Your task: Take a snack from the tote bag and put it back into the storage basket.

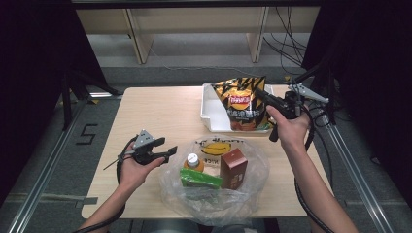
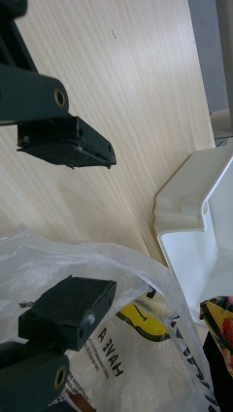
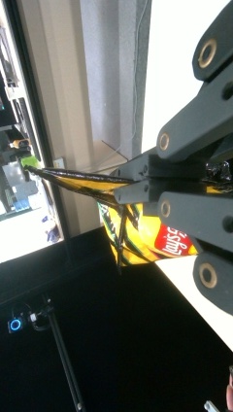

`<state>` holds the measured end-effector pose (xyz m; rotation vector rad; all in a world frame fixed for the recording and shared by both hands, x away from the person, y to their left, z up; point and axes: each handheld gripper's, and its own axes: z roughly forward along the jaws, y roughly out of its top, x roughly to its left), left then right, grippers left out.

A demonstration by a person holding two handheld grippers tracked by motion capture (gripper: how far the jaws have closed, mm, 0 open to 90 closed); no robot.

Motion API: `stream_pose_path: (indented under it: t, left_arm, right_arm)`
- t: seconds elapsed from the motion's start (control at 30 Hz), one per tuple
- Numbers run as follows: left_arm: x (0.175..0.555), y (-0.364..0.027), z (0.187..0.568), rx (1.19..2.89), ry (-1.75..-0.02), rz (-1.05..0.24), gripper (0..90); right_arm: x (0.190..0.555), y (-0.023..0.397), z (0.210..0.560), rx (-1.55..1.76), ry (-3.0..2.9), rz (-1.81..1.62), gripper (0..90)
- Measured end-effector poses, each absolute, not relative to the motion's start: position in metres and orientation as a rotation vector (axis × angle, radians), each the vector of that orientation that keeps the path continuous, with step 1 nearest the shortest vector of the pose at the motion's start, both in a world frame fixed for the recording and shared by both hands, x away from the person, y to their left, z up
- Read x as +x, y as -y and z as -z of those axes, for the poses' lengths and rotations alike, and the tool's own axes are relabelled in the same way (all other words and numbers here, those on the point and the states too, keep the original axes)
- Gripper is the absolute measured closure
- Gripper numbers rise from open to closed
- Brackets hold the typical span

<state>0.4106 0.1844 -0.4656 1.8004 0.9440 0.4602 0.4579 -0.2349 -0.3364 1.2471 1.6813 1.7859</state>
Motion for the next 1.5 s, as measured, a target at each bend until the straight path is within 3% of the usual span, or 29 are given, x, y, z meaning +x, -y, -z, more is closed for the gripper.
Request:
stream_pose_path:
  t: [1.5]
  left_arm:
    - [0.411, -0.184, 0.465, 1.796, -0.95, -0.475, 35.0]
  right_arm:
    - [0.538, 0.232, 0.326, 1.374, -1.566, -1.668, 90.0]
